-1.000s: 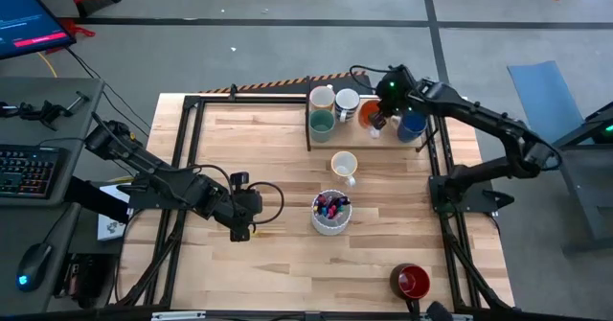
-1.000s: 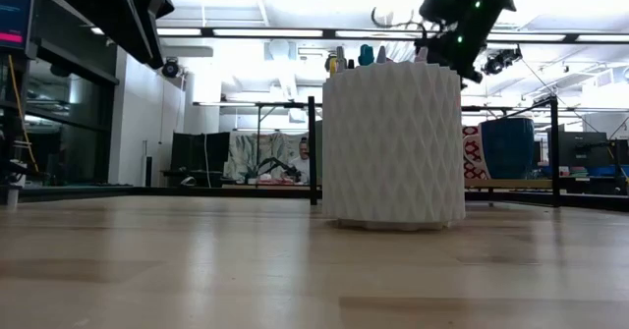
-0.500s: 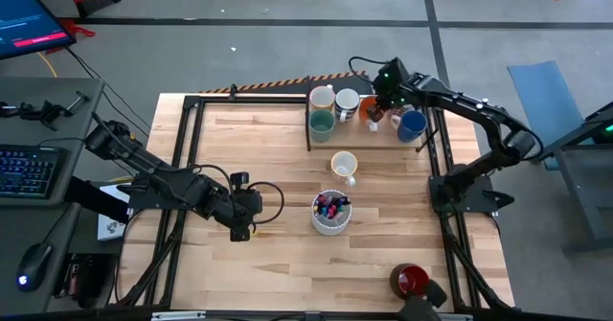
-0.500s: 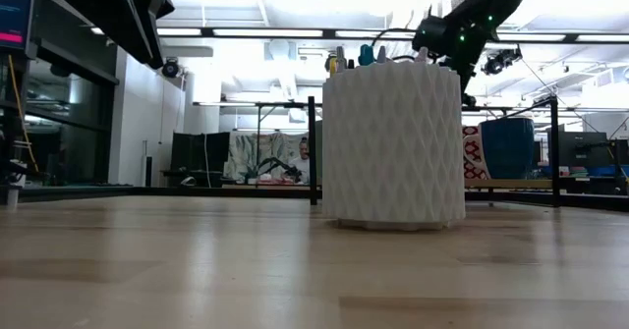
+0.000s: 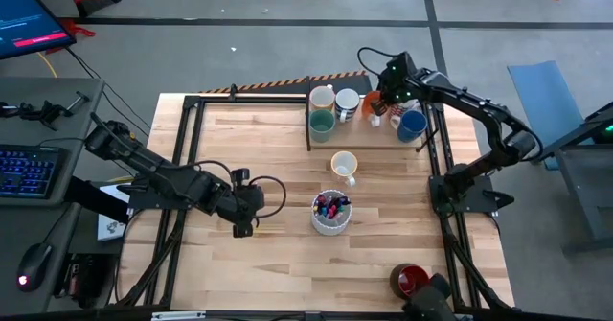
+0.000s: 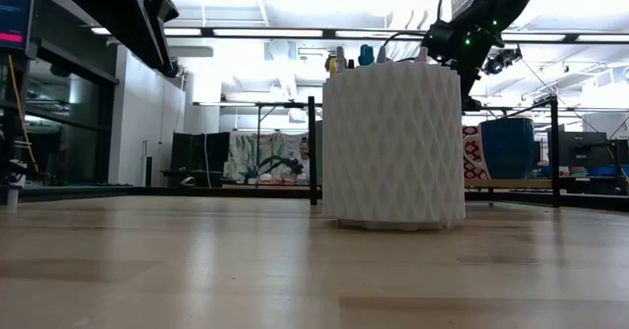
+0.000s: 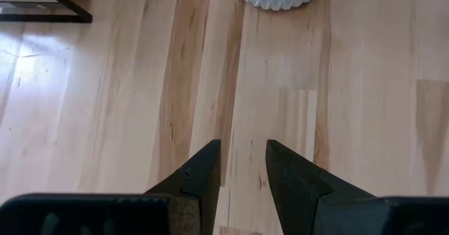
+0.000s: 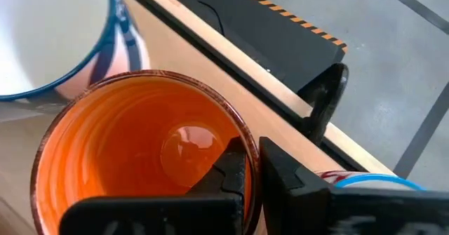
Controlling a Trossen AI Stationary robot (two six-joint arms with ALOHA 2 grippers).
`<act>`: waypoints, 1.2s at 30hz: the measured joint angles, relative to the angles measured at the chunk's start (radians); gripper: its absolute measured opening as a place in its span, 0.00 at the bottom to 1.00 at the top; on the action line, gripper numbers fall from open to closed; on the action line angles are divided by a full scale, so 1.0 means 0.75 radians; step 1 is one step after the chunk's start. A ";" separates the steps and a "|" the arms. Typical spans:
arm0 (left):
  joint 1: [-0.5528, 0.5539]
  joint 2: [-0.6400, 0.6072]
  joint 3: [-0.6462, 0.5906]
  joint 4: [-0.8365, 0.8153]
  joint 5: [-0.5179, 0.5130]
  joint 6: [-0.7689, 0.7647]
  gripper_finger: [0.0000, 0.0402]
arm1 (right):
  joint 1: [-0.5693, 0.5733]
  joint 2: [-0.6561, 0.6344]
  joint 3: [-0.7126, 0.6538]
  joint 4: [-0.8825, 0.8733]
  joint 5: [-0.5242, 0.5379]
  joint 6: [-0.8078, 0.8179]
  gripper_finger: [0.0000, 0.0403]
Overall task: Place coffee mugs
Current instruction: Put the orange mug on the shelf
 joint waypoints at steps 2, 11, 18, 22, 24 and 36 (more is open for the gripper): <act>0.003 0.000 0.000 0.000 0.001 0.000 0.26 | -0.007 0.000 0.000 0.014 0.000 -0.002 0.00; 0.003 0.000 0.000 0.000 0.001 0.000 0.26 | -0.008 0.000 0.000 0.041 -0.026 -0.025 0.02; 0.003 0.000 0.001 0.000 0.001 -0.001 0.26 | -0.008 0.000 0.000 0.041 -0.026 -0.021 0.03; 0.003 0.000 0.001 0.000 0.000 -0.001 0.26 | -0.008 0.006 0.000 0.042 -0.027 -0.023 0.03; 0.003 0.000 0.001 0.000 0.000 -0.001 0.26 | -0.008 0.029 0.000 0.043 -0.030 -0.023 0.03; 0.003 0.000 0.001 0.003 0.017 -0.001 0.26 | -0.008 0.081 0.001 0.093 -0.051 -0.053 0.07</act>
